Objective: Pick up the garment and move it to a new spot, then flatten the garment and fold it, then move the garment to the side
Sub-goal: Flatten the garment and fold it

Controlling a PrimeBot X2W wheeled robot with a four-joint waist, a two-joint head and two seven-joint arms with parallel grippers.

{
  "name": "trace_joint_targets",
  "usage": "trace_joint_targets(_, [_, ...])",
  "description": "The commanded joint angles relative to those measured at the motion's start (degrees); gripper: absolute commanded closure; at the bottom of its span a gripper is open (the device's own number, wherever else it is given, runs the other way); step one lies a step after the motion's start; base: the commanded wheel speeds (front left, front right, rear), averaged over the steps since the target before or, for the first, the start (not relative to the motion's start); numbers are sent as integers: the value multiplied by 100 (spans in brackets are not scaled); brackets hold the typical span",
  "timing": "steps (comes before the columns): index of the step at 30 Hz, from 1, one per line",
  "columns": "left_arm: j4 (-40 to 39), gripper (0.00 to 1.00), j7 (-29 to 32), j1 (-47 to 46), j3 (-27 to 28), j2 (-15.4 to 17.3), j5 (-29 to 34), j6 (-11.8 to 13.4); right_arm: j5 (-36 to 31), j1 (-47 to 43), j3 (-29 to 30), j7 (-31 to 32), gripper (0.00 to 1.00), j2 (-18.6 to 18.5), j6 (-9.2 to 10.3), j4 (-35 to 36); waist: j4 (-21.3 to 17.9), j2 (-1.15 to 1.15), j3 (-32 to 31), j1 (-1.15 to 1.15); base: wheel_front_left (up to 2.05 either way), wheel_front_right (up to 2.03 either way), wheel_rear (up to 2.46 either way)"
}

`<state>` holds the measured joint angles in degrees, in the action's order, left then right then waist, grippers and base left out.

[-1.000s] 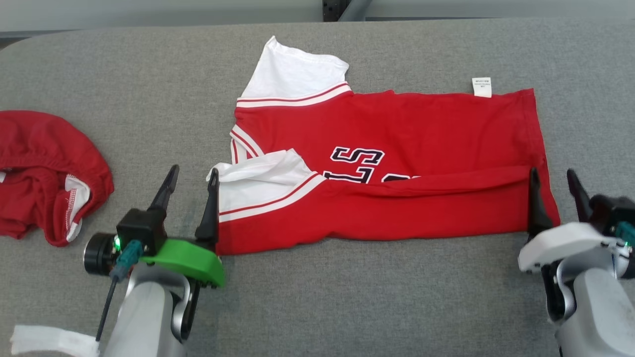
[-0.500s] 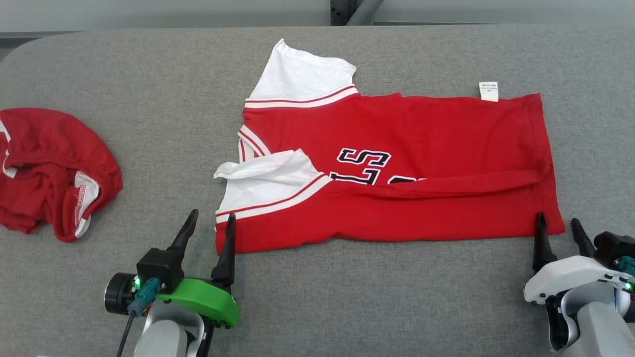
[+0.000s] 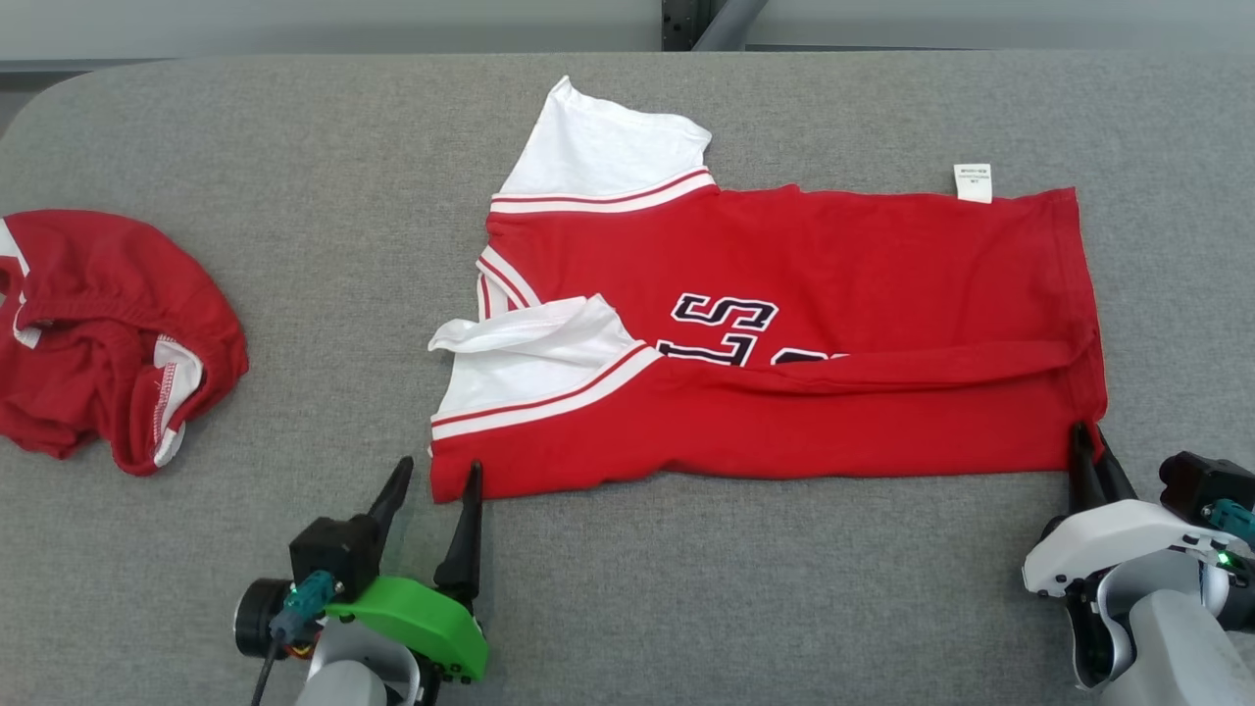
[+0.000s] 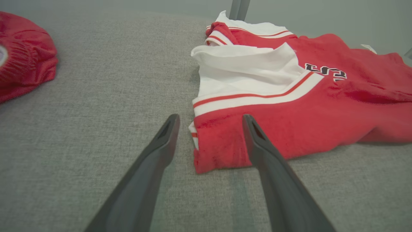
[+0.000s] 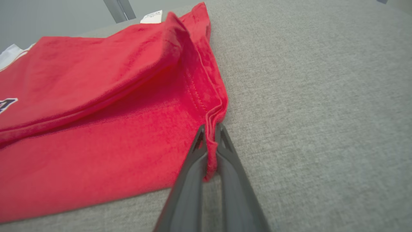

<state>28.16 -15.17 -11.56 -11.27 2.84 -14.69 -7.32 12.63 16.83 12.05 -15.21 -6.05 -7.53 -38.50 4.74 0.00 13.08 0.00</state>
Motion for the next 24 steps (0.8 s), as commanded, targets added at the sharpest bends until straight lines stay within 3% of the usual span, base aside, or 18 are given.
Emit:
trace_joint_targets(1, [106, 0, 4, 102, -119, 12, -157, -20, 34, -66, -39, 12, 100, -18, 8, 44, -24, 0, -21, 0, 0, 0, 0])
trace_joint_targets(12, [544, 0, 6, -79, -407, 15, -656, -23, 23, -118, -119, 11, 100, -33, 8, 194, -83, 0, -8, 0, 0, 0, 0])
trace_joint_targets(14, [609, 73, 6, -114, -477, 15, -720, -23, 42, -110, -139, 11, 100, -27, 8, 219, -89, 0, 4, 0, 0, 0, 0])
trace_joint_targets(15, [644, 99, 7, -137, -510, 14, -701, -23, 47, -101, -151, 11, 100, -23, 8, 229, -91, 0, 10, 0, 0, 0, 0])
trace_joint_targets(24, [479, 100, 4, -258, -668, 77, -781, -24, 122, -57, -206, 11, 100, -6, 8, 267, -91, 0, 14, 0, 0, 0, 0])
